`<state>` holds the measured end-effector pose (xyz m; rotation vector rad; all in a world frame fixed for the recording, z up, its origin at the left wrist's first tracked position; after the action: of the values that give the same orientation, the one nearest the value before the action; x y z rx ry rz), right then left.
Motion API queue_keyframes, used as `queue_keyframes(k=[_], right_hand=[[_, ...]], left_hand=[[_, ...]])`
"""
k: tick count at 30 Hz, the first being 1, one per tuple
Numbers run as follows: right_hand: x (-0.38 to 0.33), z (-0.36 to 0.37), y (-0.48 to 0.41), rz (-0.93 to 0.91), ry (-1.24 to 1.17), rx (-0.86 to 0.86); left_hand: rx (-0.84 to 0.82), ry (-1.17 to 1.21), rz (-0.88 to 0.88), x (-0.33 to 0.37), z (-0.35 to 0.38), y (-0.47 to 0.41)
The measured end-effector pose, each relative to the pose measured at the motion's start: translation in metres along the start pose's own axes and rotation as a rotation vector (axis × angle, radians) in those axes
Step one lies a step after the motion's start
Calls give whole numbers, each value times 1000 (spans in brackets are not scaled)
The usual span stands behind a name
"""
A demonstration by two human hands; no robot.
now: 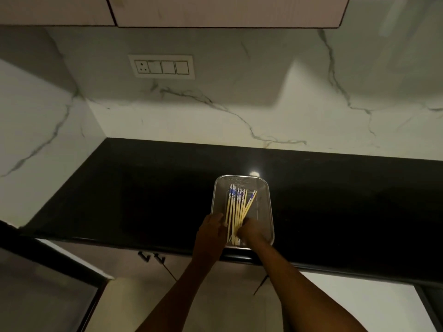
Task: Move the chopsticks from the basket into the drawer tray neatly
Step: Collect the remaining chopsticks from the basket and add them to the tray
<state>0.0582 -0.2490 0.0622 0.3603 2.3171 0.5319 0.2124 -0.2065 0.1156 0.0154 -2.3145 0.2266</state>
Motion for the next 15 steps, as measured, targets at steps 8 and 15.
queue_keyframes(k=[8, 15], right_hand=[[21, -11, 1, 115, -192, 73], [-5, -60, 35, -363, -299, 288]], left_hand=[[-11, 202, -102, -20, 6, -15], [-555, 1034, -796, -21, 51, -4]])
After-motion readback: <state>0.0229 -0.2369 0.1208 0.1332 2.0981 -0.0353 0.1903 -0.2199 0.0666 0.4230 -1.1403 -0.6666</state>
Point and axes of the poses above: each hand's wrist, its own y-axis away from the middle knuckle, its own z-axis out of the palm, x = y × z, the point moved 8 cm from there along -y, towards the middle knuckle, and after that the axes turned 2 degrees about y, right-handed, at the moved point
